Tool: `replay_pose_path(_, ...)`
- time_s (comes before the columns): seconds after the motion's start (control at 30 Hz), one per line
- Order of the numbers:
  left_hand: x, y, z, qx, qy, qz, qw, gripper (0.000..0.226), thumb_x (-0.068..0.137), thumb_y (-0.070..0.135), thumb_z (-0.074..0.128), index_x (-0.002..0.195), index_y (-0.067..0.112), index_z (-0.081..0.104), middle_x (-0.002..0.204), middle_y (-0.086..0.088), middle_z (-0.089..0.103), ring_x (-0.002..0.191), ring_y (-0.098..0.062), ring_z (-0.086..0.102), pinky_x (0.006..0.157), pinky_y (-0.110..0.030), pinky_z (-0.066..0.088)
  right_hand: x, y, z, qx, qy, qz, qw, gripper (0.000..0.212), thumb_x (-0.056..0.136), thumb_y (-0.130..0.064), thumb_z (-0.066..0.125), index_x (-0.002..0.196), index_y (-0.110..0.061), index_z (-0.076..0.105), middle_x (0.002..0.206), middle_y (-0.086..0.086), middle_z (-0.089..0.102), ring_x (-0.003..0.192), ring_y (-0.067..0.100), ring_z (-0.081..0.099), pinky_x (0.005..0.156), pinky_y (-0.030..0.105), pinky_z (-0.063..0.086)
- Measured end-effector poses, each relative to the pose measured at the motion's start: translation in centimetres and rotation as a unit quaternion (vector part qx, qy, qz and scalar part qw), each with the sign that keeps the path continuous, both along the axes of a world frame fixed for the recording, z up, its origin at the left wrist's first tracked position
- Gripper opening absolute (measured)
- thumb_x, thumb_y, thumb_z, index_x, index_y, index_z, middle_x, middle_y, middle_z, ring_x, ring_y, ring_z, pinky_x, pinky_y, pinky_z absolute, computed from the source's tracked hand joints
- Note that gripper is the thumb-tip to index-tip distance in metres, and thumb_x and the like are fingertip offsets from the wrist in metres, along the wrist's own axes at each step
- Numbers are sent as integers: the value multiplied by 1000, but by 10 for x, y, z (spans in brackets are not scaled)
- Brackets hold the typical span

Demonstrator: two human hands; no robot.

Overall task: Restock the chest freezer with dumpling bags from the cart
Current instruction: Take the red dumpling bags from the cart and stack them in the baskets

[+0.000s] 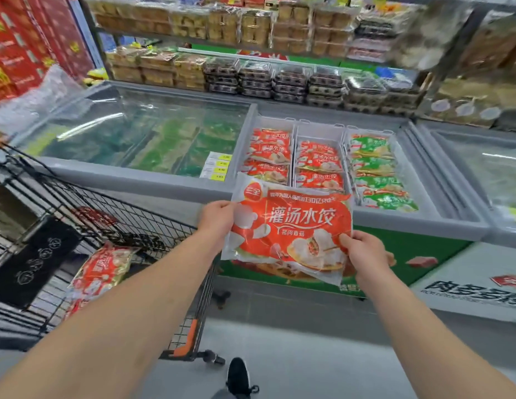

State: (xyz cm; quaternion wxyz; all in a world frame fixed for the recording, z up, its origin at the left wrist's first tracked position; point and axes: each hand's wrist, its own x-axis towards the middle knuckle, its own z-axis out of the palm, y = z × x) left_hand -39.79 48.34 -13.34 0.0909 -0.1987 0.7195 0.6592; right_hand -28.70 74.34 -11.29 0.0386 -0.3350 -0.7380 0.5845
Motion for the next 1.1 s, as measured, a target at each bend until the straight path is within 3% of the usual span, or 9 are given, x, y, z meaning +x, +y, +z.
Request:
replay_pose_path(0.13, -55, 27, -7, -6, -7, 6, 1000, 8, 91, 25, 67, 88, 19, 72, 96, -7, 74, 88, -28, 72, 80, -47, 61, -57, 26, -11, 2, -8, 8, 1000, 16, 97, -18, 61, 87, -16, 73, 89, -1, 76, 88, 22, 71, 84, 41, 57)
replay_pose_path(0.27, -124, 48, -11, -4, -20, 3, 1000, 13, 90, 25, 68, 98, 17, 74, 96, -5, 74, 87, -26, 71, 77, -42, 62, -128, 51, -18, 13, -12, 20, 1000, 17, 98, -17, 59, 89, -11, 71, 91, 4, 75, 83, 20, 67, 69, 32, 49)
replay_pose_path(0.43, -213, 60, -30, -26, -44, -9, 999, 13, 77, 28, 76, 87, 21, 76, 96, -5, 76, 86, -27, 73, 76, -47, 62, -218, 69, -35, -28, -33, 7, 999, 14, 96, -12, 60, 88, -13, 72, 95, 7, 77, 91, 27, 71, 84, 44, 58)
replay_pose_path(0.53, -250, 66, -30, -32, -48, -3, 998, 13, 82, 30, 75, 91, 22, 74, 98, -4, 74, 89, -27, 71, 79, -47, 61, -262, 72, -40, -55, -32, 3, 998, 16, 96, -10, 60, 86, -15, 72, 93, 5, 77, 89, 24, 71, 75, 37, 56)
replay_pose_path(0.67, -293, 74, -31, -29, -58, 4, 998, 18, 83, 28, 70, 97, 18, 75, 97, -6, 75, 88, -28, 71, 81, -46, 61, -316, 79, -50, -69, -40, 21, 997, 15, 94, -10, 60, 87, -12, 73, 89, 3, 78, 94, 30, 71, 86, 46, 56)
replay_pose_path(0.77, -323, 82, -38, -34, -54, 7, 998, 14, 83, 23, 65, 84, 13, 75, 90, -10, 76, 86, -29, 72, 81, -46, 61, -351, 85, -57, -71, -49, 20, 996, 12, 90, -10, 62, 87, -5, 71, 94, 14, 76, 99, 39, 69, 89, 53, 54)
replay_pose_path(0.9, -375, 102, -49, -43, -60, 10, 997, 24, 83, 14, 61, 60, 14, 66, 79, -11, 73, 80, -29, 69, 79, -41, 57, -417, 99, -69, -90, -50, 24, 994, 19, 90, -4, 62, 79, -11, 76, 85, 6, 78, 93, 31, 72, 90, 49, 57)
replay_pose_path(1.0, -420, 121, -59, -43, -77, 22, 996, 24, 89, 17, 63, 65, 11, 66, 79, -12, 74, 80, -28, 71, 77, -40, 58, -471, 113, -86, -113, -66, 37, 991, 13, 88, -11, 65, 85, -14, 77, 90, 4, 78, 92, 28, 73, 91, 53, 56)
replay_pose_path(1.1, -474, 144, -73, -42, -105, 44, 993, 30, 92, 16, 63, 63, 15, 67, 64, 1, 70, 68, -17, 67, 64, -28, 56, -528, 135, -110, -121, -86, 55, 987, 11, 86, -18, 66, 89, -16, 76, 93, 5, 78, 94, 32, 72, 92, 57, 55)
